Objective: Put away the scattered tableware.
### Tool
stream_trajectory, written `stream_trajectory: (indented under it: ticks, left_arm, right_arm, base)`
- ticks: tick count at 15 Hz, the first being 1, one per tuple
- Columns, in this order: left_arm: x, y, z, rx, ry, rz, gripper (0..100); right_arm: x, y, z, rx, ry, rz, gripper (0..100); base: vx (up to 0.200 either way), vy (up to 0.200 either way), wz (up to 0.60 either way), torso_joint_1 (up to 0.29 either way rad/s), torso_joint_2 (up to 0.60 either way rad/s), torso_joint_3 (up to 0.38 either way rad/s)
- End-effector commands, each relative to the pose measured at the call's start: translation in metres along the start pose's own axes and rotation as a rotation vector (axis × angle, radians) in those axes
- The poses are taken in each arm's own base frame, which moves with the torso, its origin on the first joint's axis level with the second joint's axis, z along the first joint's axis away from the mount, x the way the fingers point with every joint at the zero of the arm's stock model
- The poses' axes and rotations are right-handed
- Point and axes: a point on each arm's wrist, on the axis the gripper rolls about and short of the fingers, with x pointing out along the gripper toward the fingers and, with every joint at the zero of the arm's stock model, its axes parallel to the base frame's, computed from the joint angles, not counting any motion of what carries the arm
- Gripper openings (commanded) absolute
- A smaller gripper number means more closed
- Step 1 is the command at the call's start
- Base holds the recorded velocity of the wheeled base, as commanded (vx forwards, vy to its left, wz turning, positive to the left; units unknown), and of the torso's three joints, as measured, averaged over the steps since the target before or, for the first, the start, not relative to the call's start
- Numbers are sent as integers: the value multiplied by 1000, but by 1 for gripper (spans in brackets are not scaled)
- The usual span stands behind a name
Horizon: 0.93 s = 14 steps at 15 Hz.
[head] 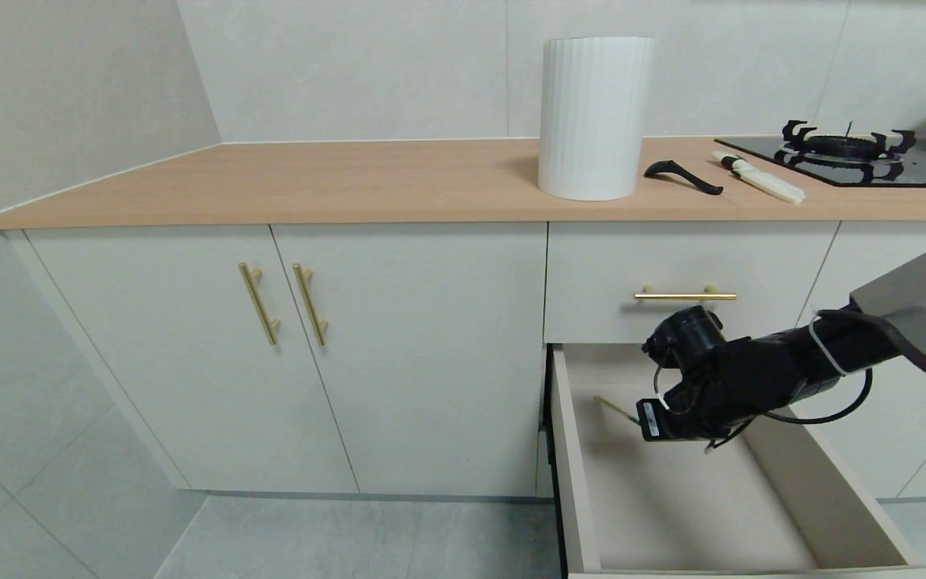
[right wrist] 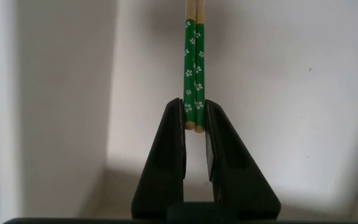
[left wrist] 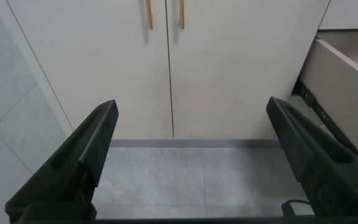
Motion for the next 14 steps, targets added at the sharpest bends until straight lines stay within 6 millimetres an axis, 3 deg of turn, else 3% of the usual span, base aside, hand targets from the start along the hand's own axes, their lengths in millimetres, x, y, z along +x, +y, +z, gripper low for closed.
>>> stream_trajectory:
  ticks: [1, 14]
  left_arm:
    - [0, 0, 0, 0, 0, 0, 100]
    - [0, 0, 0, 0, 0, 0, 100]
  right_arm:
    - [22, -1, -9, -5, 56, -13, 0]
    - [59, 3, -31, -42, 136, -115, 0]
  base:
    - [0, 0, 0, 0, 0, 0]
    - [0, 0, 0, 0, 0, 0]
